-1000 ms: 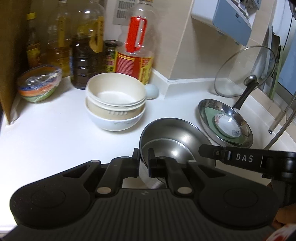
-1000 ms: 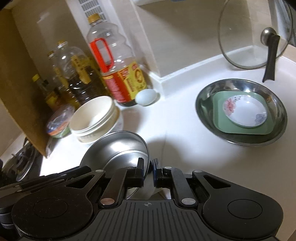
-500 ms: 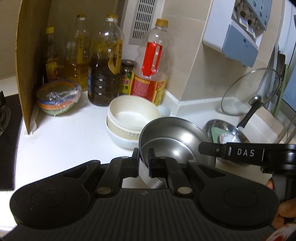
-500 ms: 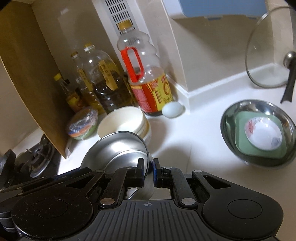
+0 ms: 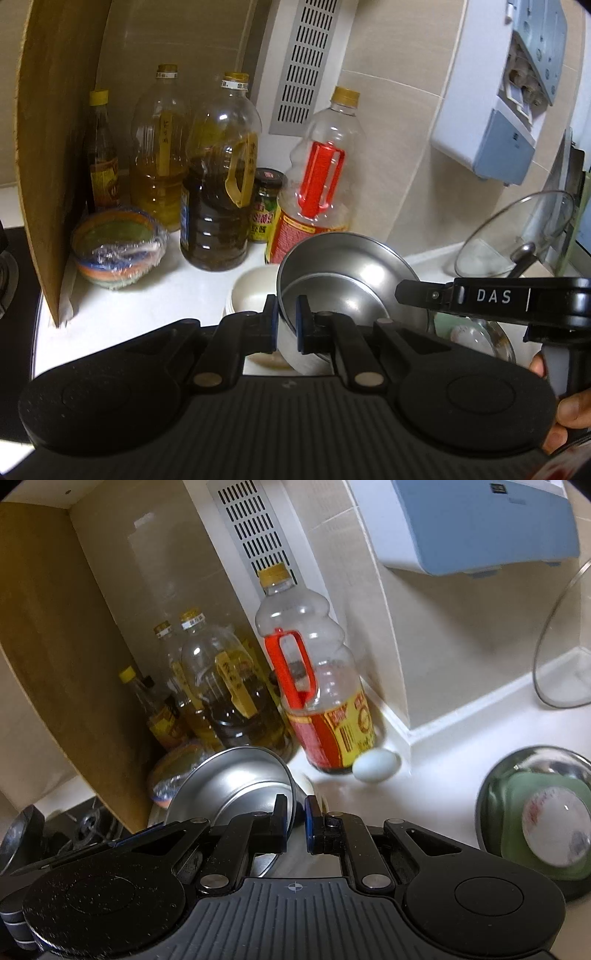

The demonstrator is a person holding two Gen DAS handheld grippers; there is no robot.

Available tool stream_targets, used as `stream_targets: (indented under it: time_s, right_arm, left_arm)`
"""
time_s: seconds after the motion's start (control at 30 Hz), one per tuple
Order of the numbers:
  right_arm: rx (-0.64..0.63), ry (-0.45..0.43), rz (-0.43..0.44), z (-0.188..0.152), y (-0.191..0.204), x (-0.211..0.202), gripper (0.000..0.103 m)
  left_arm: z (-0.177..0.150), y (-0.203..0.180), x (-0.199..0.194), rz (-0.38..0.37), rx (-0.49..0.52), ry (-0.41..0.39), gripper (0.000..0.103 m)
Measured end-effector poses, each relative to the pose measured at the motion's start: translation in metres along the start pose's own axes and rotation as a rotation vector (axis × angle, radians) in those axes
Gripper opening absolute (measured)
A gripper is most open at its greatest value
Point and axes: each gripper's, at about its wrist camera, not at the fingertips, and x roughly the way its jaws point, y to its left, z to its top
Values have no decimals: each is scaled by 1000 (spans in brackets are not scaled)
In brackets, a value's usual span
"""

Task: Organize plates and bowls
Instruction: 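Lift the steel pot with both grippers and carry it toward the bowl stack, then lower the steel pot toward the bowl stack with both grippers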

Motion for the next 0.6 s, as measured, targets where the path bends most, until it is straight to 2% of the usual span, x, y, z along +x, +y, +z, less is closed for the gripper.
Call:
stream_targets:
  time_s: [0.3, 0.6]
  right_arm:
    - [27, 4, 16, 14, -3, 36, 9]
    - [50, 41, 22, 16, -9, 65, 9]
  left_arm:
    - [17, 15, 30, 6, -18, -1, 8]
    - [19, 27, 51, 20, -33, 34, 8]
